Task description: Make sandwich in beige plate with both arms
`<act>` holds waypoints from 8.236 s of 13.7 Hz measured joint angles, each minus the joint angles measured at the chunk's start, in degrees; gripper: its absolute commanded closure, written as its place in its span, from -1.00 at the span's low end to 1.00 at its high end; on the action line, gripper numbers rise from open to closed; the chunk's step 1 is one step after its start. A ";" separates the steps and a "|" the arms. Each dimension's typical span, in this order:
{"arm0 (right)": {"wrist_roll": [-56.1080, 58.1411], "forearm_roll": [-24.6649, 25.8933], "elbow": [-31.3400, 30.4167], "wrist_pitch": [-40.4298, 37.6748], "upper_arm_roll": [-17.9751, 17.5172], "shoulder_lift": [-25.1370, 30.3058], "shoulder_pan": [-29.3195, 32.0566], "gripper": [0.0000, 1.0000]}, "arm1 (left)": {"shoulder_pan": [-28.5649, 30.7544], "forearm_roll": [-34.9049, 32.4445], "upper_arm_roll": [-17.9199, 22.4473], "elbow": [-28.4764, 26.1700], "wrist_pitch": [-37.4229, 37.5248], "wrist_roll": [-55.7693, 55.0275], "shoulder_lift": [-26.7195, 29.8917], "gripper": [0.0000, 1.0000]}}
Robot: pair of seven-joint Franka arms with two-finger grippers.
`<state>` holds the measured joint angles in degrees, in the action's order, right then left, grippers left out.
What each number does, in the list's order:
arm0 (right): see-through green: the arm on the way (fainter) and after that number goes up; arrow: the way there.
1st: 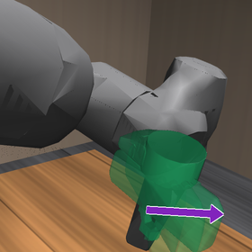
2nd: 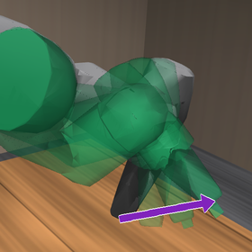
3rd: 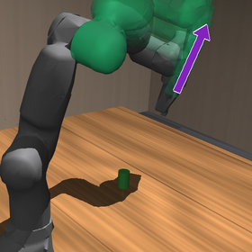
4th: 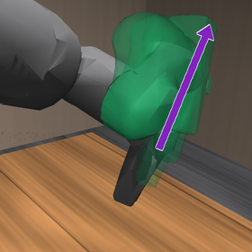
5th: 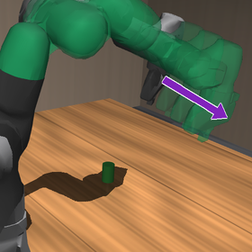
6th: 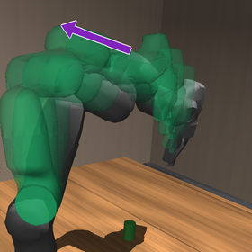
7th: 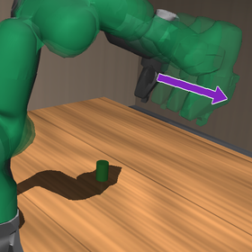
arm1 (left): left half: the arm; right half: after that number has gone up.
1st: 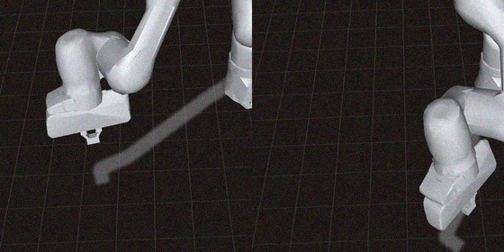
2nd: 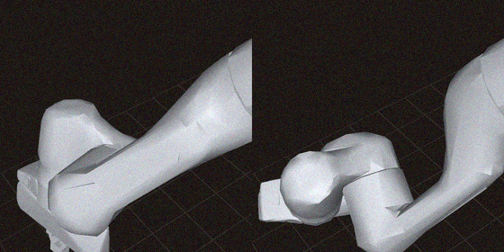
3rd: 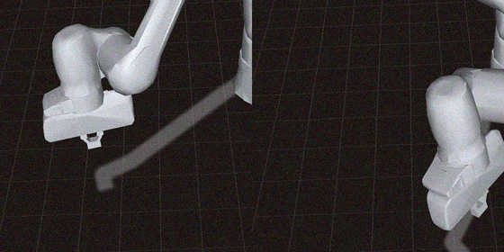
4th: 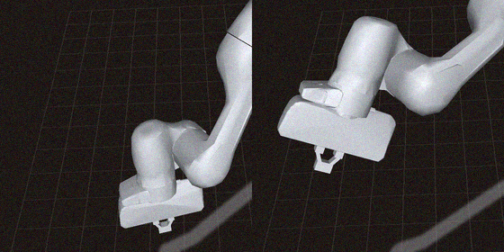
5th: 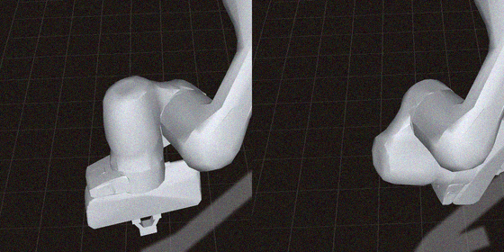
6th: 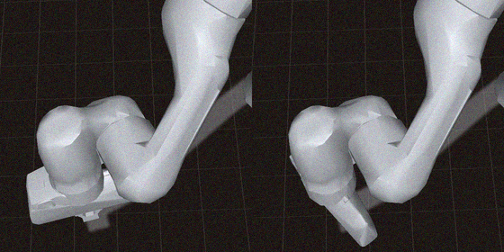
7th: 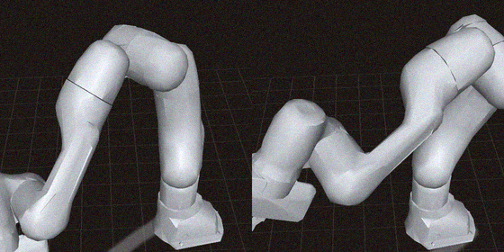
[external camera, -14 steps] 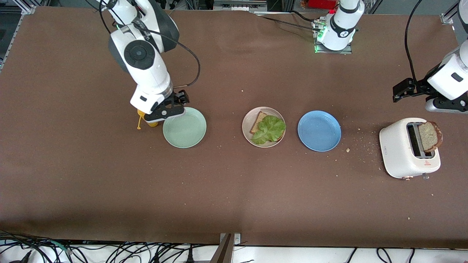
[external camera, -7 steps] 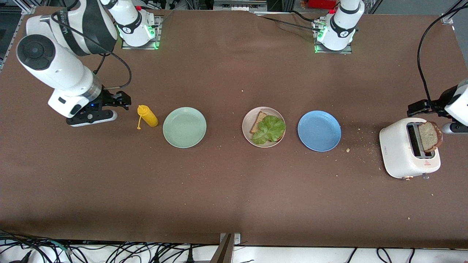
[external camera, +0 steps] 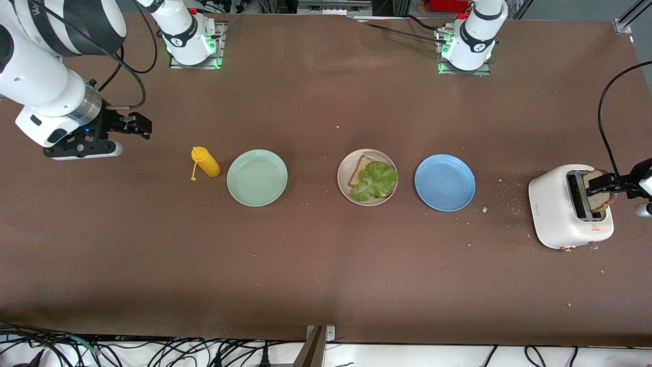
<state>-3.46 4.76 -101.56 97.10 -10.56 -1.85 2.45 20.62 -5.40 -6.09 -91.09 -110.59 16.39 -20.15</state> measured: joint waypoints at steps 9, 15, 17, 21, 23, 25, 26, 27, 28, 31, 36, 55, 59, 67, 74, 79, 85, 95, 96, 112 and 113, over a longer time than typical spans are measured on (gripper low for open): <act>-0.03 -2.72 3.98 -6.60 3.72 1.68 -0.28 -1.00 | 4.30 0.00 -0.02 -0.12 0.27 0.41 -4.49 1.00; 0.03 -2.89 5.42 -7.31 5.76 1.96 -0.33 -1.00 | 5.05 0.00 -0.06 -0.06 1.59 0.37 -5.18 1.00; 0.07 -2.89 5.47 -7.46 6.67 2.41 -0.33 -1.00 | 5.04 0.00 -0.29 0.58 2.81 0.37 -5.00 1.00; 0.99 -2.99 5.45 -7.71 7.76 2.12 -0.33 -1.00 | 4.75 0.00 -1.23 2.66 7.11 0.37 -1.66 1.00; 0.99 -3.10 5.45 -7.78 7.74 2.11 -0.49 -1.00 | 4.00 0.00 -1.67 3.52 10.69 0.37 1.21 1.00; 0.87 -3.29 5.45 -8.23 7.39 2.11 -0.88 -1.00 | 1.60 0.00 -1.87 5.10 15.42 0.37 3.46 1.00; 0.56 -3.33 5.45 -8.42 7.03 2.11 -1.11 -1.00 | -0.17 0.03 -2.04 6.10 17.99 0.27 4.20 1.00; 0.10 -3.34 5.45 -8.57 6.71 2.12 -1.28 -1.00 | -1.98 0.05 -2.60 7.22 20.00 0.14 4.64 1.00; -0.09 -3.34 5.45 -8.62 6.53 2.13 -1.36 -1.00 | -3.53 0.06 -3.92 8.24 21.21 -0.41 4.87 1.00; -0.03 -3.33 5.46 -8.65 6.49 2.13 -1.37 -1.00 | -5.57 0.07 -11.51 9.19 22.79 -3.62 4.89 1.00; 0.03 -3.34 7.15 -8.75 6.46 1.49 -1.38 -1.00 | -7.71 12.63 -18.15 8.82 23.50 -11.53 2.62 1.00; 0.04 -3.34 9.04 -7.60 6.45 -0.61 -1.39 -1.00 | -16.99 39.36 -18.25 7.80 8.57 2.09 -25.61 1.00; 0.04 -3.34 9.07 -5.44 6.29 -1.91 -1.45 -1.00 | -16.99 39.36 -18.14 4.73 5.40 6.78 -27.24 -1.00; 0.04 -3.34 9.38 -5.41 6.35 -2.00 -1.43 -1.00 | -16.01 39.03 -15.14 5.00 4.77 19.48 -27.30 -1.00; 0.02 -3.34 9.45 -5.41 6.34 -2.00 -1.44 -1.00 | -15.64 28.21 -15.04 6.17 6.57 13.08 -20.63 -1.00; -0.01 -3.34 9.49 -5.25 6.34 -2.01 -1.44 -1.00 | -13.90 15.79 -14.84 6.95 12.46 4.13 -9.84 -1.00; -0.04 -3.34 9.52 -4.39 6.51 -2.03 -1.38 -1.00 | -14.28 2.32 -15.76 9.79 18.03 -10.56 1.09 -1.00; -0.09 -3.34 9.57 -4.30 6.54 -2.03 -1.37 -1.00 | -17.02 5.36 -4.41 4.13 18.89 -16.48 13.52 -1.00; -0.09 -3.34 9.57 -4.30 6.54 -2.03 -1.37 -1.00 | -17.02 5.51 -4.19 3.82 18.93 -16.48 13.82 -1.00; -0.10 -3.34 9.57 -4.28 6.60 -2.03 -1.36 -1.00 | -16.64 6.72 -2.10 2.57 21.05 -17.00 17.76 -1.00; -0.10 -3.34 9.57 -4.28 6.60 -2.03 -1.36 -1.00 | -16.59 6.72 -2.11 2.52 21.20 -17.00 17.76 -1.00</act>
<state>-3.56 1.42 -91.99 92.81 -3.97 -3.88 1.09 4.03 1.33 -8.20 -88.57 -89.39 -0.61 -2.39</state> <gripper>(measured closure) 0.000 0.000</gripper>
